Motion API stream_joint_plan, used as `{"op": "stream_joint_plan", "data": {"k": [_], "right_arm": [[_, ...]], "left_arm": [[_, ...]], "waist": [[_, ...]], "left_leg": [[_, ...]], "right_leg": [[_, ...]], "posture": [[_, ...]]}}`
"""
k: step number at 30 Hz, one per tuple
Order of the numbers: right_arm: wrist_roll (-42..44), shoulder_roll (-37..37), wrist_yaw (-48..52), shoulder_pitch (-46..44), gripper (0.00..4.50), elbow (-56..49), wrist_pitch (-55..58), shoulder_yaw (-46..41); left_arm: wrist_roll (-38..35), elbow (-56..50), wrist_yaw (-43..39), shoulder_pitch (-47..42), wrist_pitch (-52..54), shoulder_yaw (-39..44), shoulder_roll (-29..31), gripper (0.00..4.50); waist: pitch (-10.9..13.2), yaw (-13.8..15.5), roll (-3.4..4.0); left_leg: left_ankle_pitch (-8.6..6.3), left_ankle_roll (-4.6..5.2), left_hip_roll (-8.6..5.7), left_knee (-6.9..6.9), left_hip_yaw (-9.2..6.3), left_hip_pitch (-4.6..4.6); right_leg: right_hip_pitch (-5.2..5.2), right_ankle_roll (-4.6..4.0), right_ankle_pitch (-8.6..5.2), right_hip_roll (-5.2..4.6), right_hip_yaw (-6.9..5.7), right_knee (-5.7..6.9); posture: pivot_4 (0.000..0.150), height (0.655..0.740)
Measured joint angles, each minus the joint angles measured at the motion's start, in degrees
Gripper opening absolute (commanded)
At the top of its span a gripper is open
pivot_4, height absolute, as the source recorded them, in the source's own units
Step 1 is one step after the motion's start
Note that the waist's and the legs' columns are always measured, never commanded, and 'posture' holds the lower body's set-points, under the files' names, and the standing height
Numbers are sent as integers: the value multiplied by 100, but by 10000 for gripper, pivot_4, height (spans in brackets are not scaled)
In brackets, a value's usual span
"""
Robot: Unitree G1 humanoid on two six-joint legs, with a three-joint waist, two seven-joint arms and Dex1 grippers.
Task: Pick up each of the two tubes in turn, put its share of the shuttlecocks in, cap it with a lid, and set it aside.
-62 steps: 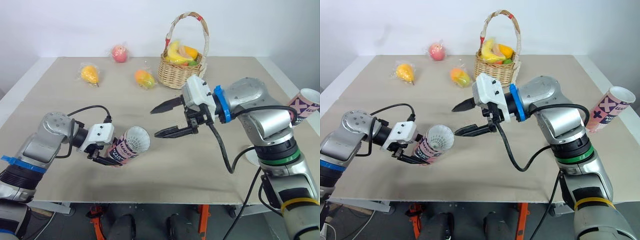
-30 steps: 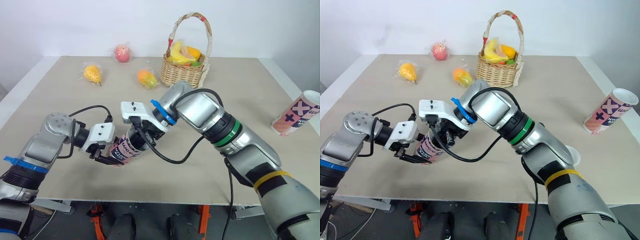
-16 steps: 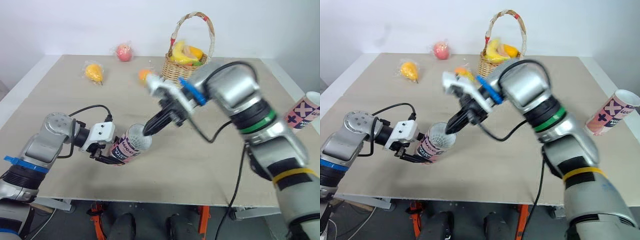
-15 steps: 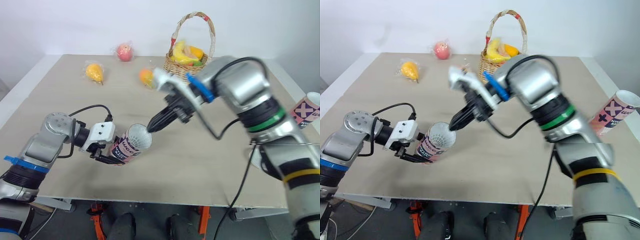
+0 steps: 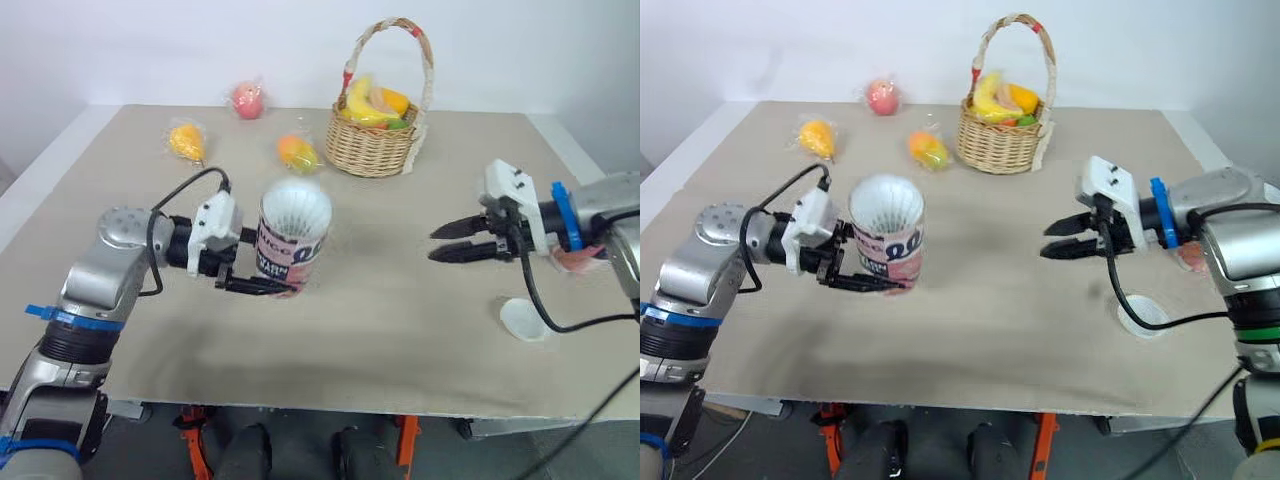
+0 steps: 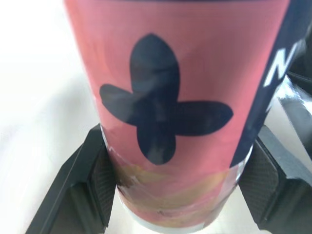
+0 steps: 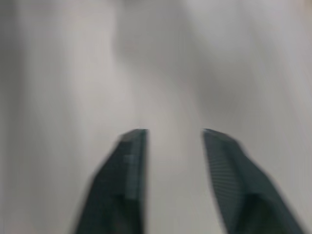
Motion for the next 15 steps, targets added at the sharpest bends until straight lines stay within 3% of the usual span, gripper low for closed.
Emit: {"op": "stream_joint_plan", "data": {"k": [1,6,15], "right_arm": [[-123,-95,4,1,35067,117,-102,0],[-848,-575,271,4,35067,1108,-791,134],[-1723,-275,464,182,35067,2786,-1966,417]], "left_arm": [[-45,2,25,1,-4,3,-87,31892],[15,292,133,306,-313,-151,-541,31892],[881,1858,738,644,-1630,-827,-1771,31892]], "waist": [[2,-8,5],[2,-14,6],[2,-9,6]], "left_leg": [[0,0,0,-3,0,8],[3,-4,5,-3,2,22],[6,-9,-2,4,14,19]], "right_leg": [[4,-2,0,2,0,1],[13,-5,-2,15,9,1],[14,13,8,17,40,1]], "posture": [[1500,7400],[1500,7400],[1500,7400]]}}
